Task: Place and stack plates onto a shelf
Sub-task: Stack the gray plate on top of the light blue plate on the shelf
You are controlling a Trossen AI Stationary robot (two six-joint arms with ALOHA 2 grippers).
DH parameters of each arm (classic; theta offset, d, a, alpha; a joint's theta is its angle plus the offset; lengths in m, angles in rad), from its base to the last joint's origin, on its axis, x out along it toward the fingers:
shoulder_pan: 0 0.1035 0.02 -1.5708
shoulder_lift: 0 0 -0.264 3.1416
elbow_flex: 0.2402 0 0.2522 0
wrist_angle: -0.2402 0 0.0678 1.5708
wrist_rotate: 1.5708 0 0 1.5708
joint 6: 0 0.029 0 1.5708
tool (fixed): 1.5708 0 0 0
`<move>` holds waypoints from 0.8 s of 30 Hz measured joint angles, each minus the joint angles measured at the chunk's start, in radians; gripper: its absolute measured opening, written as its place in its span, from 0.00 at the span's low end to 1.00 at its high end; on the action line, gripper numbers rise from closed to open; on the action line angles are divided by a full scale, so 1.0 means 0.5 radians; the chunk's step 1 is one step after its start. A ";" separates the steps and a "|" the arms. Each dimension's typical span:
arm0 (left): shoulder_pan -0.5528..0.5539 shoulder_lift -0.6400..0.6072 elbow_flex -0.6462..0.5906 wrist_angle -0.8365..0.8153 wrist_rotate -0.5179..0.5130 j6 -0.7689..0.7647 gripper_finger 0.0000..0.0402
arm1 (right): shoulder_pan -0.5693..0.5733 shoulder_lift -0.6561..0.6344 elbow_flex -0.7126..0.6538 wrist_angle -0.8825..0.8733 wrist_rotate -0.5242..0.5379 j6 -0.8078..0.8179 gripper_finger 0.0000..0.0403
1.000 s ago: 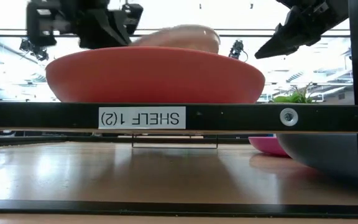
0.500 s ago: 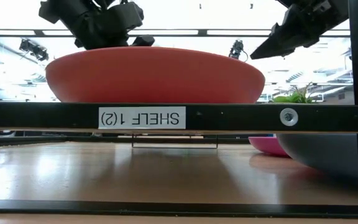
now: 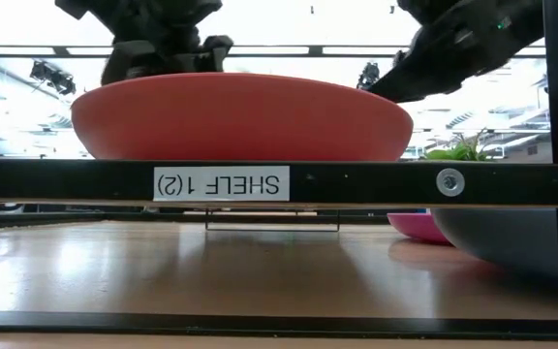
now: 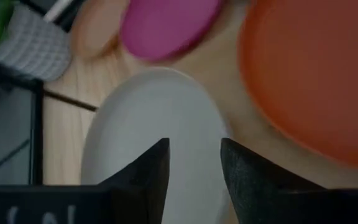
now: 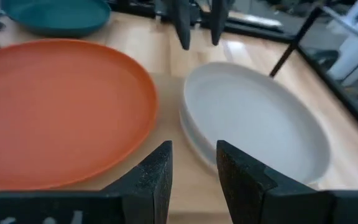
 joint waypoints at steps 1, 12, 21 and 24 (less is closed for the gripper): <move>0.012 -0.006 0.002 0.000 0.004 -0.064 0.37 | -0.039 0.037 0.000 0.072 0.008 -0.037 0.32; 0.026 -0.060 -0.116 -0.124 -0.003 -0.387 0.35 | -0.480 0.384 0.000 0.483 -0.317 -0.191 0.32; -0.028 -0.147 -0.113 -0.079 0.001 -0.402 0.35 | -0.505 0.455 0.003 0.549 -0.391 -0.206 0.32; -0.096 -0.282 -0.084 -0.122 0.003 -0.554 0.35 | -0.493 0.317 0.005 0.521 -0.379 -0.245 0.32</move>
